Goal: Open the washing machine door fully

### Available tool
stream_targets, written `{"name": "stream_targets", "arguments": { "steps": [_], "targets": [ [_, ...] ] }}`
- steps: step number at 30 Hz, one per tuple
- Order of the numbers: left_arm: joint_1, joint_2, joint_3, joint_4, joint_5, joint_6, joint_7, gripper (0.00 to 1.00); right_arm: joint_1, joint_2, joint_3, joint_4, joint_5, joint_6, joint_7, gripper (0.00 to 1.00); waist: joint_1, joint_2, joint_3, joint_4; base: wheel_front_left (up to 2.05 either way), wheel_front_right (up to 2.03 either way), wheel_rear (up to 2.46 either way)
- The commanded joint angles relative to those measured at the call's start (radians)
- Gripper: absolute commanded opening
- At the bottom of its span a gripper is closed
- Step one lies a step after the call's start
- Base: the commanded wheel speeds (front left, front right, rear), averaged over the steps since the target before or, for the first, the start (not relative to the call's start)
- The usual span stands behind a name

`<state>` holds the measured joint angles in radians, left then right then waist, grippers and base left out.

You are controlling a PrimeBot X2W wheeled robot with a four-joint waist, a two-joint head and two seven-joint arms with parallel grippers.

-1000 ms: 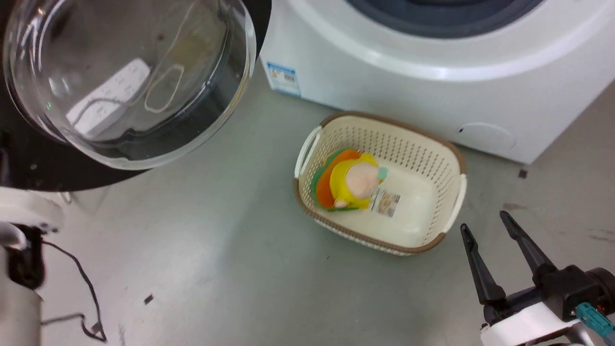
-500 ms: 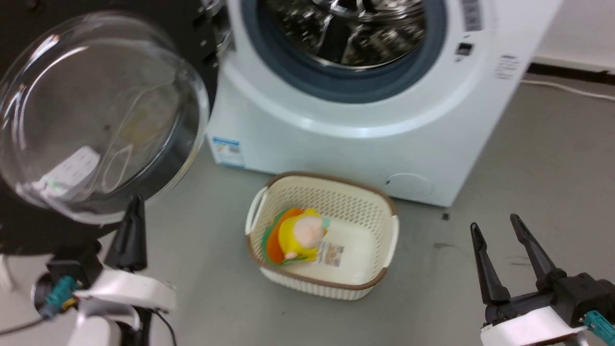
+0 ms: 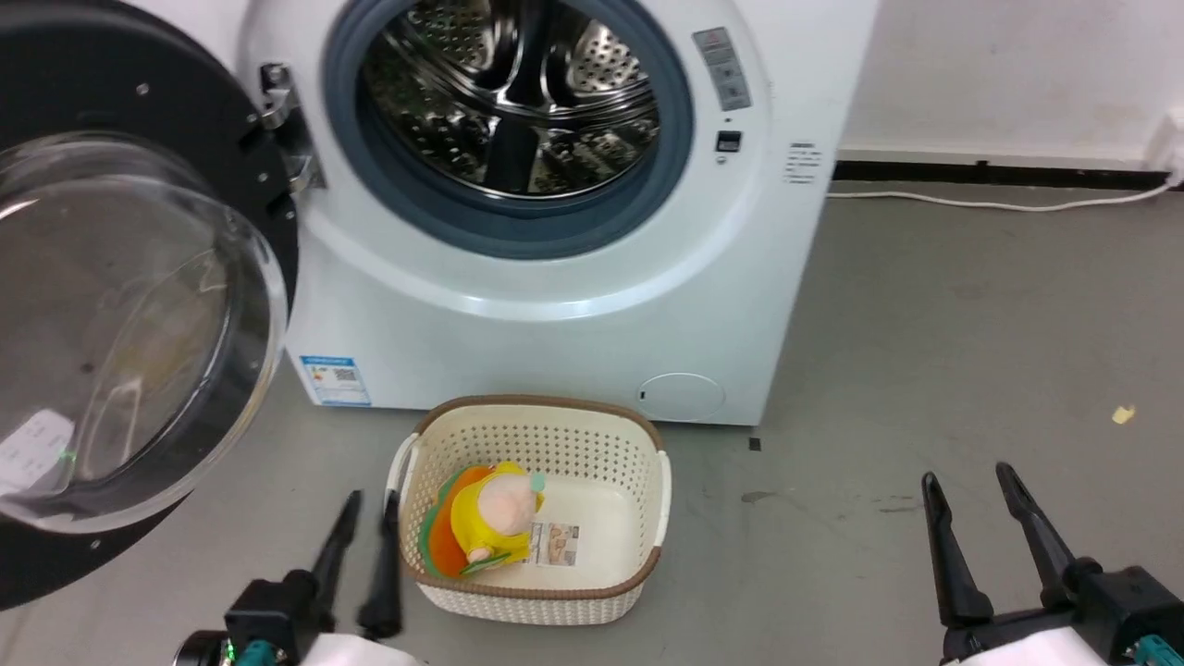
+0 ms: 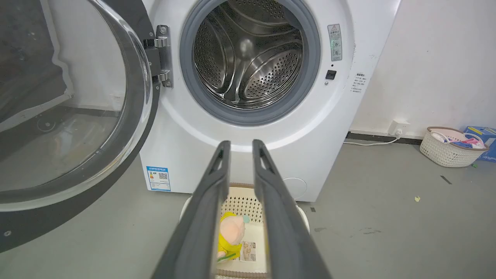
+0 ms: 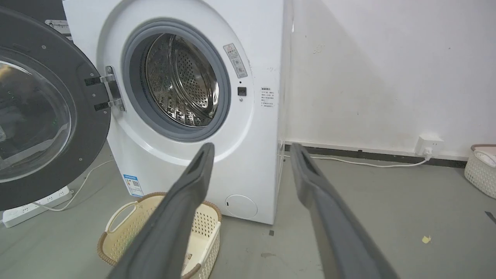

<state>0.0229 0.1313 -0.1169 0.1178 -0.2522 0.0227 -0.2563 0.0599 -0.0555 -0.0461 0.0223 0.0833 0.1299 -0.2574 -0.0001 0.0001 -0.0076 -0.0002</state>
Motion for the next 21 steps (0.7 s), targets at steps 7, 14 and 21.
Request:
{"name": "stream_targets", "arguments": {
  "steps": [7,14,21],
  "targets": [
    [0.047,-0.023,-0.011,-0.021,0.06,0.026,-0.005,1.0,0.015,0.005,0.002,0.027,0.018,0.001,-0.004,1.0,0.0001,-0.0001,-0.001,-0.034,0.0,0.0,0.0],
    [0.057,-0.035,-0.002,-0.028,0.095,0.032,-0.005,1.0,0.013,0.005,-0.001,0.037,0.021,0.001,-0.004,1.0,0.0001,-0.0001,0.0,-0.038,0.0,0.0,0.0],
    [0.052,-0.045,0.005,-0.016,0.101,0.031,-0.005,1.0,0.011,0.005,0.002,0.041,0.025,0.001,-0.004,1.0,0.0001,-0.0001,0.003,-0.038,0.0,0.0,0.0]
  ]
}}
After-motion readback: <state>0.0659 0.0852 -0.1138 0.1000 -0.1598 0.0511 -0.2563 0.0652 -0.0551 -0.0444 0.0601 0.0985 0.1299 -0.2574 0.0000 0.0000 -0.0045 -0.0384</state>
